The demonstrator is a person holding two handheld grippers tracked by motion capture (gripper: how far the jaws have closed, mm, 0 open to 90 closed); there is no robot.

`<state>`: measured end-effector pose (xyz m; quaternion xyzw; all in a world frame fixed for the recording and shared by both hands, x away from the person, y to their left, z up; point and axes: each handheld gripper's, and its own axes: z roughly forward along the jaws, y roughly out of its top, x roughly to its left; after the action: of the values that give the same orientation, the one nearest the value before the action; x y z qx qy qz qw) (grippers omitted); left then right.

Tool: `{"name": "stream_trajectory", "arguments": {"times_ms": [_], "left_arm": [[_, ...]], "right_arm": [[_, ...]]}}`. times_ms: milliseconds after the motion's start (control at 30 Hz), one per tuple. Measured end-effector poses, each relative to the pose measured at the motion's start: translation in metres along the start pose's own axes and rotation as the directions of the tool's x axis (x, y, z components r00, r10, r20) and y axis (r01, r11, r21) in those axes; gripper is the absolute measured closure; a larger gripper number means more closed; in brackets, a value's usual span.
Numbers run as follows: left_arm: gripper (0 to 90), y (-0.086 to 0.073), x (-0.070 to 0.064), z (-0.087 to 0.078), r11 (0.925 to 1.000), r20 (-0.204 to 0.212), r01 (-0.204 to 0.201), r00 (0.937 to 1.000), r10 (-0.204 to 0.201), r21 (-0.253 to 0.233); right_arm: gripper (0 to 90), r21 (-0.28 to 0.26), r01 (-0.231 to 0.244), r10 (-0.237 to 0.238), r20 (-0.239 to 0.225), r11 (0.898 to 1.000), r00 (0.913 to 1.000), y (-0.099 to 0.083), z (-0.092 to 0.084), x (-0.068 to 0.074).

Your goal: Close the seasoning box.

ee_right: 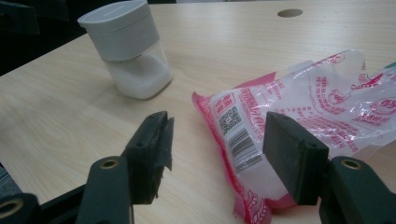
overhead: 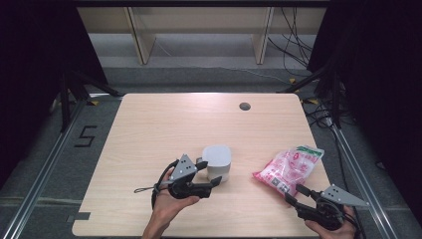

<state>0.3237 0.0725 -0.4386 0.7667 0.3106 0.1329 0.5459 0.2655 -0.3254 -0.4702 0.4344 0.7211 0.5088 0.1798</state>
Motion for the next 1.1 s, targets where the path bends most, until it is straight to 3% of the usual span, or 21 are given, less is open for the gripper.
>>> {"name": "stream_trajectory", "arguments": {"times_ms": [133,167,267,300,400,433,567,600,667,733,767,833,867,967,1033,1100], "left_arm": [[28.6,-0.009,0.0,-0.004,1.0,0.018,0.007,0.9998,-0.007,0.001],[27.4,-0.01,-0.001,-0.005,0.9999,0.009,0.013,0.9999,-0.013,0.004],[26.3,-0.017,-0.002,-0.009,0.9999,0.013,0.012,0.9999,-0.012,0.008],[25.6,-0.018,-0.002,-0.009,0.9999,0.022,0.012,0.9997,-0.011,-0.001],[24.0,-0.022,-0.007,-0.012,0.9999,0.038,0.01,0.9992,-0.01,-0.004],[23.7,-0.024,-0.008,-0.013,1.0,0.041,0.0,0.9991,0.0,-0.01],[23.0,-0.032,-0.013,-0.015,0.9997,0.051,-0.01,0.9986,0.011,-0.021],[22.5,-0.034,-0.014,-0.016,0.9998,0.044,-0.011,0.999,0.012,-0.019],[21.9,-0.038,-0.014,-0.016,0.9996,0.041,-0.012,0.9991,0.013,-0.025],[22.0,-0.04,-0.014,-0.018,0.9998,0.033,-0.012,0.9994,0.012,-0.015],[22.0,-0.042,-0.014,-0.019,0.9999,0.028,-0.007,0.9996,0.007,-0.014],[22.0,-0.045,-0.013,-0.02,0.9999,0.024,-0.014,0.9996,0.014,-0.01],[22.0,-0.048,-0.014,-0.019,0.9998,0.027,-0.014,0.9995,0.014,-0.017],[21.8,-0.053,-0.014,-0.019,0.9999,0.016,-0.014,0.9998,0.014,0.006],[21.9,-0.057,-0.016,-0.018,0.9999,0.012,-0.012,0.9999,0.012,0.011],[22.0,-0.058,-0.018,-0.018,0.9997,0.002,-0.013,0.9999,0.013,0.018]], "right_arm": [[41.7,-0.004,-0.005,0.005,-0.004,1.0,1.0,0.0,0.001,0.001],[41.7,0.004,-0.054,0.054,-0.018,0.999,0.9984,-0.001,0.001,0.004],[41.7,0.023,-0.048,0.048,-0.012,0.999,0.9988,-0.001,0.001,0.006],[41.6,0.016,-0.012,0.012,-0.016,1.0,0.9998,-0.001,0.002,0.004],[41.3,0.028,-0.02,0.02,-0.021,0.999,0.9996,-0.002,0.003,0.007],[41.2,0.059,-0.038,0.039,-0.025,0.998,0.9989,-0.002,0.002,0.01],[40.7,0.039,0.096,-0.096,0.001,0.995,0.9954,-0.003,0.005,0.01],[40.7,0.049,0.072,-0.071,-0.008,0.996,0.9974,-0.004,0.005,0.013],[40.4,0.058,0.088,-0.088,-0.016,0.994,0.996,-0.006,0.005,0.014],[40.2,0.076,0.061,-0.06,-0.017,0.995,0.9981,-0.008,0.004,0.018],[40.0,0.077,0.098,-0.097,-0.021,0.992,0.9951,-0.007,0.004,0.016],[39.9,0.087,0.085,-0.083,-0.025,0.993,0.9962,-0.009,0.004,0.02],[39.9,0.078,0.108,-0.107,-0.018,0.991,0.9941,-0.009,0.004,0.02],[39.4,0.091,0.107,-0.104,-0.041,0.99,0.9937,-0.01,0.004,0.022],[38.7,0.097,0.135,-0.132,-0.031,0.986,0.9907,-0.011,0.004,0.023],[38.2,0.12,0.105,-0.102,-0.032,0.987,0.9943,-0.012,0.003,0.028]]}}
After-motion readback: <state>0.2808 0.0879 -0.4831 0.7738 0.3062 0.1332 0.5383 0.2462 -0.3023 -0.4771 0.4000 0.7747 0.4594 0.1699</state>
